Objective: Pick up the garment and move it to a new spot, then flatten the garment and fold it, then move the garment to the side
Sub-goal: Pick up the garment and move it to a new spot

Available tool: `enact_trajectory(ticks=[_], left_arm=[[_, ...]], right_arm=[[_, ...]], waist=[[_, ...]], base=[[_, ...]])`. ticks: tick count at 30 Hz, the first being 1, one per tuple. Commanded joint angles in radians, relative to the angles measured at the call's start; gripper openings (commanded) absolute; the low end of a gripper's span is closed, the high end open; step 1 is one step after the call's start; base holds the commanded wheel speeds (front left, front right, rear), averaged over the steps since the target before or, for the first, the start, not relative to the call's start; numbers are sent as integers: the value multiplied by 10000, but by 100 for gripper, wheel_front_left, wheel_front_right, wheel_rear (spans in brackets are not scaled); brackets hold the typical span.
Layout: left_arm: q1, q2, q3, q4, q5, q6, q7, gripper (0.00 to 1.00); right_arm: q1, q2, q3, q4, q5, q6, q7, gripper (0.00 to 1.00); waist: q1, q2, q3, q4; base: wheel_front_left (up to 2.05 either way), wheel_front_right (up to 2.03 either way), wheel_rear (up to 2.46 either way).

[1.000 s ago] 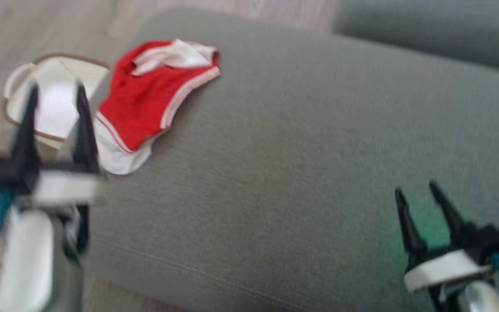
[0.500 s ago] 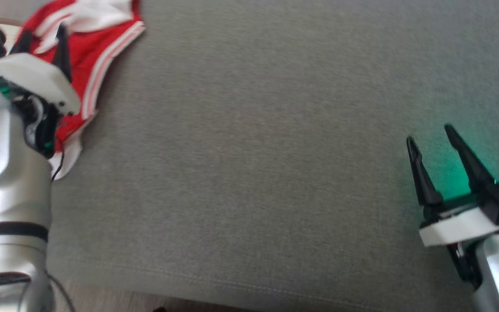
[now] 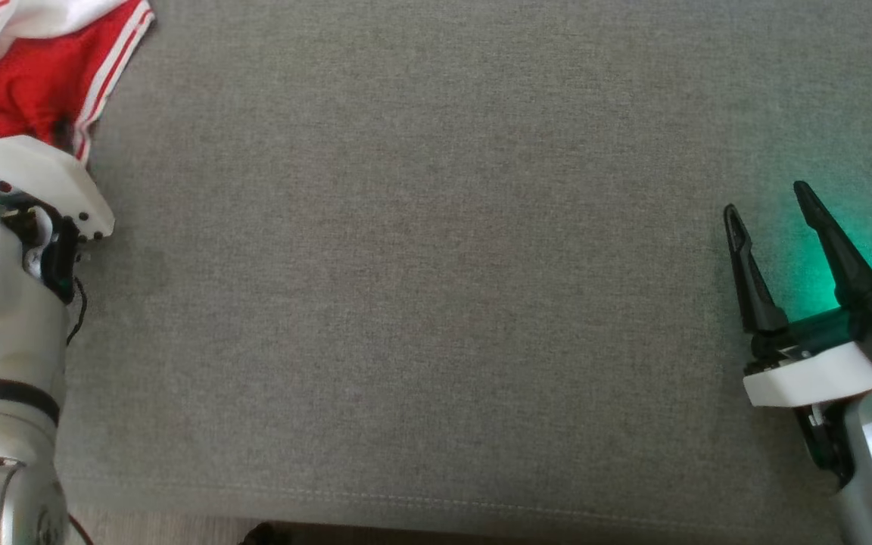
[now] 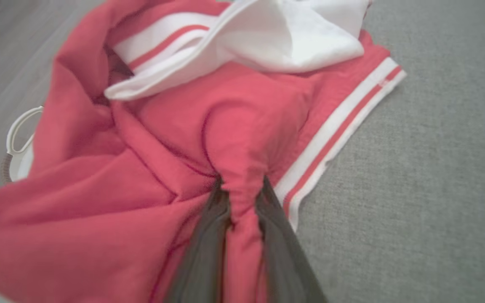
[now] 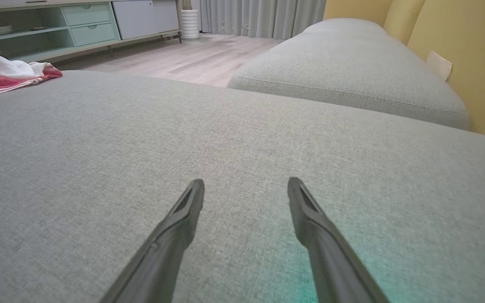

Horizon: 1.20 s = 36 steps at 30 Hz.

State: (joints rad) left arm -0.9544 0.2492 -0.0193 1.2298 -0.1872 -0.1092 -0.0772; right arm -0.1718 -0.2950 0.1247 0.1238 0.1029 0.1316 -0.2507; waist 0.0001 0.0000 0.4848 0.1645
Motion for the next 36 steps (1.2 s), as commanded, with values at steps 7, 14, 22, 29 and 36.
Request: enact_trajectory(ticks=[7, 14, 22, 29, 36], left_arm=[[-627, 516, -214, -458, 4, -158, -1509, 0], [-764, 286, -750, -2768, -230, -208, -1839, 0], [-152, 331, -2575, -4530, -1578, -213, -1826, 0], [353, 285, -3965, -5522, -2727, -213, -1440, 0], [1142, -447, -4662, -4967, -3049, -190, -1426, 0]], right_arm=[[35, 219, 43, -275, -82, -9, -111, 100], [501, 849, -94, -81, 45, -9, -111, 100], [1258, 1417, -85, -233, 67, -9, -111, 100], [1698, 1365, 190, -491, -246, -9, -111, 100], [1610, 1575, 396, -735, -210, -9, -111, 100]], waist=[[-1, 0, -662, -3], [-1, 0, -2421, -264], [-1, 0, -4173, -1721], [-1, 0, -4748, -3733], [-1, 0, -4457, -5177]], base=[[0, 0, 0], [0, 0, 0], [0, 0, 0], [0, 0, 0], [0, 0, 0]])
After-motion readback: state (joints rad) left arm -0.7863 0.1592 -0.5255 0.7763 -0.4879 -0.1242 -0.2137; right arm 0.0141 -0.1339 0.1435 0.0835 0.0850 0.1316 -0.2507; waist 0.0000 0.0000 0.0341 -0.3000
